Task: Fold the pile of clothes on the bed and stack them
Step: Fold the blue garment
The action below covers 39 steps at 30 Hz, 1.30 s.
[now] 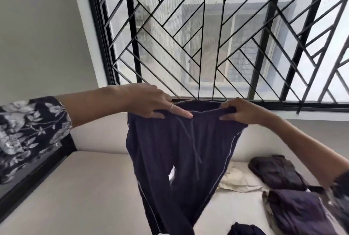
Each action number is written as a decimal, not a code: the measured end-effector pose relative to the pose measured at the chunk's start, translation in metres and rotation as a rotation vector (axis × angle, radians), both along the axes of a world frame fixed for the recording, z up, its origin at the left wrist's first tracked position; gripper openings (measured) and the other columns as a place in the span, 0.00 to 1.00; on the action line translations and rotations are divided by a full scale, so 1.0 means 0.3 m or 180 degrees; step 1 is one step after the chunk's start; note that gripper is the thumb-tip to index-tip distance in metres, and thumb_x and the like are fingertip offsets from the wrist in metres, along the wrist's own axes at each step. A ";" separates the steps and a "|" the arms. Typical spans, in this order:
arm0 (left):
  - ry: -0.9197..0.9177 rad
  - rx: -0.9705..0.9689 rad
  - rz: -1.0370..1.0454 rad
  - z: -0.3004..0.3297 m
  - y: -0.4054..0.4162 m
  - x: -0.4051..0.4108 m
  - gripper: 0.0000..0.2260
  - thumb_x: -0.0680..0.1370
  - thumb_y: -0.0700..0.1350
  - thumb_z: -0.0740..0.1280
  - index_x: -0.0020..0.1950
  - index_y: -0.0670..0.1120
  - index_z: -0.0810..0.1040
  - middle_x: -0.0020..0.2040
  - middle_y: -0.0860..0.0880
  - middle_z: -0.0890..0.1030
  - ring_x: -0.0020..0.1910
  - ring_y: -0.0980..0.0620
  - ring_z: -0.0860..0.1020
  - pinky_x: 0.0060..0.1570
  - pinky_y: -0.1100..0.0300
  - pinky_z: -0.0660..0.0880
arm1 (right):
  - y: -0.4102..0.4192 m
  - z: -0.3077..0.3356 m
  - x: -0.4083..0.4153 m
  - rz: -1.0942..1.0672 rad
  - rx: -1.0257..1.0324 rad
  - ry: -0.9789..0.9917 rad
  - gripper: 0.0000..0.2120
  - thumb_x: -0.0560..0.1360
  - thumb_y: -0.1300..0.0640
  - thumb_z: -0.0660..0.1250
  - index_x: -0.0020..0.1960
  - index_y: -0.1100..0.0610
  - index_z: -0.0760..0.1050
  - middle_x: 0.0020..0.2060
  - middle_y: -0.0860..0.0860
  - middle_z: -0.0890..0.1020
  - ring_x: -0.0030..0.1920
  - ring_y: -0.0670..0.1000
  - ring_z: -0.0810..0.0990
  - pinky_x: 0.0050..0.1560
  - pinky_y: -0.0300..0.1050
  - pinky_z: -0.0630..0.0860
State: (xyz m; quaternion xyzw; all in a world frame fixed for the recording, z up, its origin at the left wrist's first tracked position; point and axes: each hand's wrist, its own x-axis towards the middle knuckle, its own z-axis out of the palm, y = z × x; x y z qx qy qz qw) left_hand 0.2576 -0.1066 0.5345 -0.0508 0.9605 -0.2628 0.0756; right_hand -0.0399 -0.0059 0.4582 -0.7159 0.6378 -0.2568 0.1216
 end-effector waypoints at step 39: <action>0.1476 0.4210 0.2364 -0.239 0.105 -0.400 0.08 0.76 0.32 0.58 0.46 0.39 0.76 0.41 0.39 0.80 0.33 0.47 0.79 0.35 0.52 0.80 | 0.128 -0.083 0.279 -0.0759 -0.0175 0.0139 0.13 0.76 0.59 0.61 0.60 0.56 0.76 0.49 0.56 0.83 0.49 0.55 0.80 0.45 0.43 0.72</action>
